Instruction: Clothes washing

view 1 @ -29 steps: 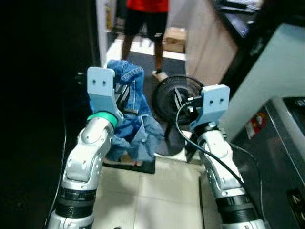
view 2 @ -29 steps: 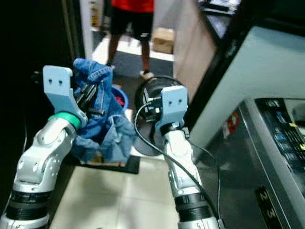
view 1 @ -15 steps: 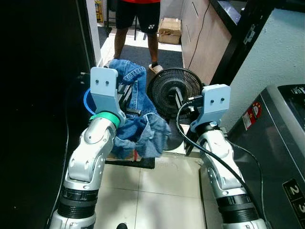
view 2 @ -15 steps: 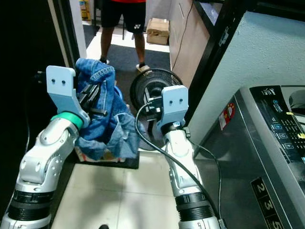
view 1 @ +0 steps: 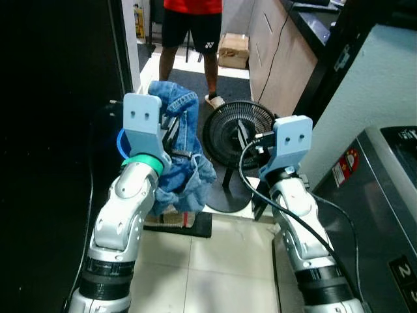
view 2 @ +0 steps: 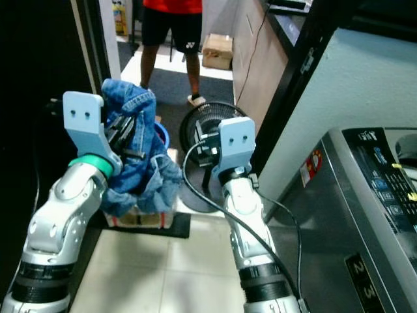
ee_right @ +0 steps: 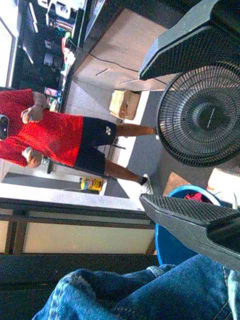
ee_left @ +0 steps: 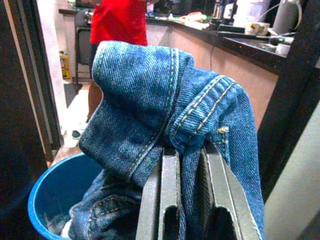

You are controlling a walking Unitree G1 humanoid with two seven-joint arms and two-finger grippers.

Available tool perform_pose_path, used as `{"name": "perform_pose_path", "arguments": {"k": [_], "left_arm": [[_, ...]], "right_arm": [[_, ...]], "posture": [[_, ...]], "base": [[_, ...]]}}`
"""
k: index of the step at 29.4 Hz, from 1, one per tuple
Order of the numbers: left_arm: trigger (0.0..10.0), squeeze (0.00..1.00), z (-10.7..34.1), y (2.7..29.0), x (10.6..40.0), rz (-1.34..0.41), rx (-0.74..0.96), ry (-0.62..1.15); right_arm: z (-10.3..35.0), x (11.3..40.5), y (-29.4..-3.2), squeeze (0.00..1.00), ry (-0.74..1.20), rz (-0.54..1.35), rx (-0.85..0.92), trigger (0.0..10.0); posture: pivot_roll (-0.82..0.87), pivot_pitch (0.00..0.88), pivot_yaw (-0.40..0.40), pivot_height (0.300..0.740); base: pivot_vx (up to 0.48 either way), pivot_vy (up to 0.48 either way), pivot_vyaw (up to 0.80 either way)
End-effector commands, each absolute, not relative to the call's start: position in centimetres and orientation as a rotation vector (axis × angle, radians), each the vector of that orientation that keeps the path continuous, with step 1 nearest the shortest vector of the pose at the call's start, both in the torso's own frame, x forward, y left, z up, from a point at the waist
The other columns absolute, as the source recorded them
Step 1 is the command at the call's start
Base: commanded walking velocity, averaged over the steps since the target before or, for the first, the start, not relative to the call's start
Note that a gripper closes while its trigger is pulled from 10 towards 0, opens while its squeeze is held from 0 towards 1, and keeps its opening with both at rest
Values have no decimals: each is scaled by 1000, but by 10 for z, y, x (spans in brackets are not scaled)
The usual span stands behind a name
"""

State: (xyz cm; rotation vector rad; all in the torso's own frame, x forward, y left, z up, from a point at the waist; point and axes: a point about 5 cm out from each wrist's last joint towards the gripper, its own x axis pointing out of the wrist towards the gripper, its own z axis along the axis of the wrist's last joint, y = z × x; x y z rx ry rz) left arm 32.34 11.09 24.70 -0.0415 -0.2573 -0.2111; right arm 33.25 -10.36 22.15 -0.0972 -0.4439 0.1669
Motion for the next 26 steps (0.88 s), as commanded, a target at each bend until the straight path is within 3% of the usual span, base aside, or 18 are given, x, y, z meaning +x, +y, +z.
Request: {"name": "perform_pose_path", "arguments": {"k": [1, 26], "left_arm": [[10000, 0, 253, 107, 320, -230, -49, -299], [10000, 0, 251, 107, 321, -226, -48, -296]], "right_arm": [[215, 333, -110, 0, -423, 152, -105, 10000], [214, 333, -110, 0, -419, 149, -108, 10000]], "posture": [[87, 39, -33, 740], [89, 44, -34, 740]], "base": [[480, 0, 0], [480, 0, 0]]}}
